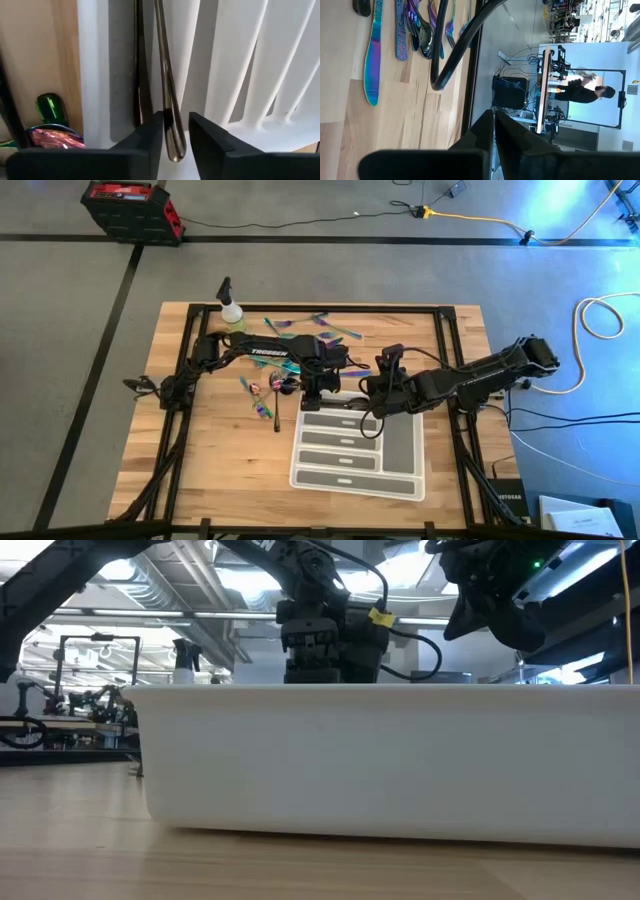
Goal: Sort silverware
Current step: Put the black spoon into the white silverware tray, then put the purple spoon into the white silverware tray
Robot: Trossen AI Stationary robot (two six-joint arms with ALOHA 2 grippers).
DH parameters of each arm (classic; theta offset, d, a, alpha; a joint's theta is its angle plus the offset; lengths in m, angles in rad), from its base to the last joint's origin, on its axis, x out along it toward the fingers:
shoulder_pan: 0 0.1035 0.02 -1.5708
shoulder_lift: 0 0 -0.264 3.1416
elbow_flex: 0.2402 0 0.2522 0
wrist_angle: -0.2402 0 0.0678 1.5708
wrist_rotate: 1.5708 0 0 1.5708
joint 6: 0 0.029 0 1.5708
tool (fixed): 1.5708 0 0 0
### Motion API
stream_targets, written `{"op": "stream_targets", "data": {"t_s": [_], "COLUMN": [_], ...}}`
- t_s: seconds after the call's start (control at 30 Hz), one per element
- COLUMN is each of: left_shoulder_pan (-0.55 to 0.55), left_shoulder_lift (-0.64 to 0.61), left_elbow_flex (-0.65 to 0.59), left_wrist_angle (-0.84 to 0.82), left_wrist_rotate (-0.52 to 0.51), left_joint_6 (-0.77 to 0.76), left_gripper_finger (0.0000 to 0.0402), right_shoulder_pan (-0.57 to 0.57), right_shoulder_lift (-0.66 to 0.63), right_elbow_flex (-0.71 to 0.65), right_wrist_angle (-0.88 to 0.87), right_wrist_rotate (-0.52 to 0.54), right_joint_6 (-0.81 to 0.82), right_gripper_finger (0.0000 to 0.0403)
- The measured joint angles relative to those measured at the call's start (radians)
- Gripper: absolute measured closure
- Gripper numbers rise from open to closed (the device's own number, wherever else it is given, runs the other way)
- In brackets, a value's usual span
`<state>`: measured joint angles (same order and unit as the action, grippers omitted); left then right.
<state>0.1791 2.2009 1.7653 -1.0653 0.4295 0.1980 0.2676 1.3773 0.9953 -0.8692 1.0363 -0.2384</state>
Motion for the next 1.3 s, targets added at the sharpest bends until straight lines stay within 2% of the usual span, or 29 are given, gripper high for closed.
{"op": "stream_targets", "data": {"t_s": [0.23,0.4,0.8,1.0,1.1,1.3], "left_shoulder_pan": [0.000,-0.003,-0.014,-0.058,-0.088,-0.171], "left_shoulder_lift": [0.000,-0.002,-0.002,-0.002,-0.009,-0.030], "left_elbow_flex": [0.000,0.000,0.000,0.000,0.000,-0.001], "left_wrist_angle": [0.000,0.008,0.091,0.122,0.123,0.150], "left_wrist_rotate": [-0.005,-0.079,-0.107,-0.173,-0.266,-0.592], "left_joint_6": [0.012,0.036,0.067,0.091,0.103,0.113], "left_gripper_finger": [0.0300,0.0300,0.0299,0.0299,0.0302,0.0316], "right_shoulder_pan": [0.000,0.000,0.000,0.000,0.000,0.000], "right_shoulder_lift": [0.000,0.000,0.000,0.000,0.000,0.000], "right_elbow_flex": [0.000,0.000,0.000,0.000,0.000,0.000], "right_wrist_angle": [0.003,0.003,0.004,0.004,0.004,0.008], "right_wrist_rotate": [-0.009,-0.009,-0.012,-0.012,-0.013,-0.014], "right_joint_6": [0.002,0.002,0.002,0.002,0.003,0.011], "right_gripper_finger": [0.0403,0.0403,0.0403,0.0403,0.0403,0.0403]}}
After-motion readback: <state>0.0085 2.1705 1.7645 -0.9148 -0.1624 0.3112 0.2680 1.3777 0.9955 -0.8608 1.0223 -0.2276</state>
